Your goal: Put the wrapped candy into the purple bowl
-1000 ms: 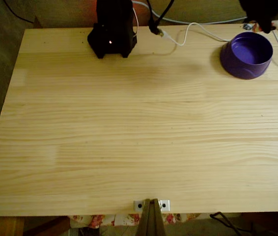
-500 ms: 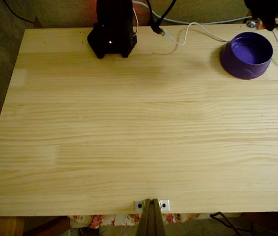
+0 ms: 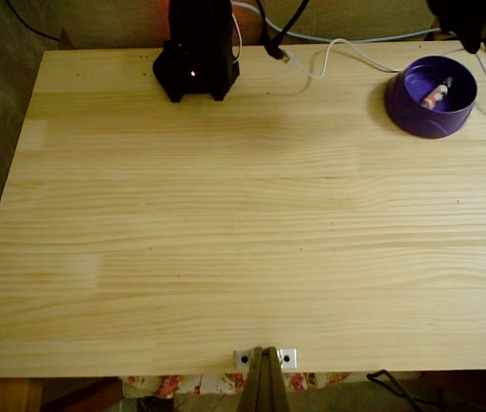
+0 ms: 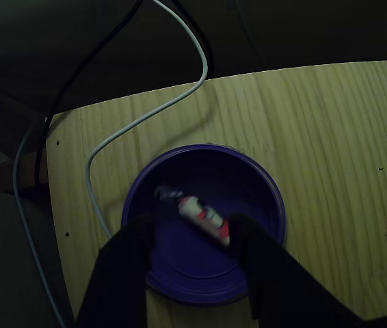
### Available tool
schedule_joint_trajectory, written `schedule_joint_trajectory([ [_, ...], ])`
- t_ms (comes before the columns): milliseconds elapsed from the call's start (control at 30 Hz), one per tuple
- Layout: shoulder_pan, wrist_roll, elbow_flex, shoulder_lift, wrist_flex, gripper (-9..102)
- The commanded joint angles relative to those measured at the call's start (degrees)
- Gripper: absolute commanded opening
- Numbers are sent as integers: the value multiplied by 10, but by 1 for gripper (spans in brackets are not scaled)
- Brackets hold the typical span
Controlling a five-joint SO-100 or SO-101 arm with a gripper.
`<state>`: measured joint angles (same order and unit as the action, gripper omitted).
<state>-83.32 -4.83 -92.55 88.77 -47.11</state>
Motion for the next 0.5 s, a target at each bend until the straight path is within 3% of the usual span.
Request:
schedule_joint_trajectory([
  [0,15,-3,39,55,-4,20],
  [67,20,-3,35,65,-4,14],
  [133,29,0,31,77,-5,1],
  [467,145,-26,34,187,-75,1],
])
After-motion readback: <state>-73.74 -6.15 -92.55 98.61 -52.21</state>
